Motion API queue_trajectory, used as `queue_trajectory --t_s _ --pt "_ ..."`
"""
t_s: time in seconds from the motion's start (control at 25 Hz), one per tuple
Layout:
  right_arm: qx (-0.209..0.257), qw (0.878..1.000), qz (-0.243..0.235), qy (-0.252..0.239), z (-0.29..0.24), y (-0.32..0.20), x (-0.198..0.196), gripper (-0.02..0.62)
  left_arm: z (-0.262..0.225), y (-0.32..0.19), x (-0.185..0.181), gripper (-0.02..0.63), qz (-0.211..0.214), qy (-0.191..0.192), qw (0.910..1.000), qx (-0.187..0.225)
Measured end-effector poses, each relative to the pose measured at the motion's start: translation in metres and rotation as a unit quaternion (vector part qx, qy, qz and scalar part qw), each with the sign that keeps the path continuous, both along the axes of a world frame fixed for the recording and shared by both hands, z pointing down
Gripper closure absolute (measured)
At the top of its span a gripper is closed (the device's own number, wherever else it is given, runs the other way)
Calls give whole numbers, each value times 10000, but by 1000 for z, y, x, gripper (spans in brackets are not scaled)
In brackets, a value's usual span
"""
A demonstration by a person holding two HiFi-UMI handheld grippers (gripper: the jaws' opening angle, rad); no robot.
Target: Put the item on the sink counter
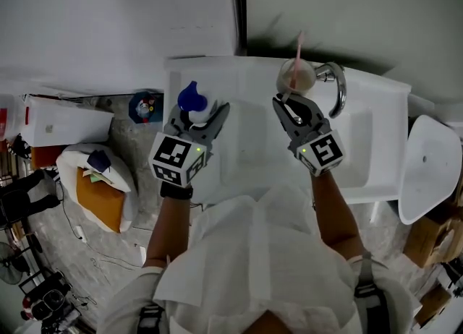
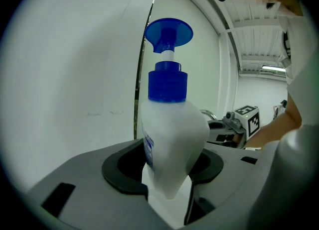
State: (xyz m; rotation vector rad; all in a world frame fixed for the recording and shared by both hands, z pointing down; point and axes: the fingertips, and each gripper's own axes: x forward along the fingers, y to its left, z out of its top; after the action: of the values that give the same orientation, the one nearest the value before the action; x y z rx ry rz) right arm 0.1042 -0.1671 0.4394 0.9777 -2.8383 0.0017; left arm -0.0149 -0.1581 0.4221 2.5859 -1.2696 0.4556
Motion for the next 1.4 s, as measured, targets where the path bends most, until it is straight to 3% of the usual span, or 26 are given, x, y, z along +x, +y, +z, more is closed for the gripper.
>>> queue_trajectory --t_s 0.48,0.92,1.4 --pt "-487 9983 175 251 56 -36 6 558 1 9 -13 391 -358 -7 9993 -130" --pt "-887 9951 288 322 102 -56 8 557 13 5 -11 391 -379 -62 9989 -269" --pt "-943 9935 421 476 131 -68 4 558 20 0 -15 391 -418 -90 9985 -329"
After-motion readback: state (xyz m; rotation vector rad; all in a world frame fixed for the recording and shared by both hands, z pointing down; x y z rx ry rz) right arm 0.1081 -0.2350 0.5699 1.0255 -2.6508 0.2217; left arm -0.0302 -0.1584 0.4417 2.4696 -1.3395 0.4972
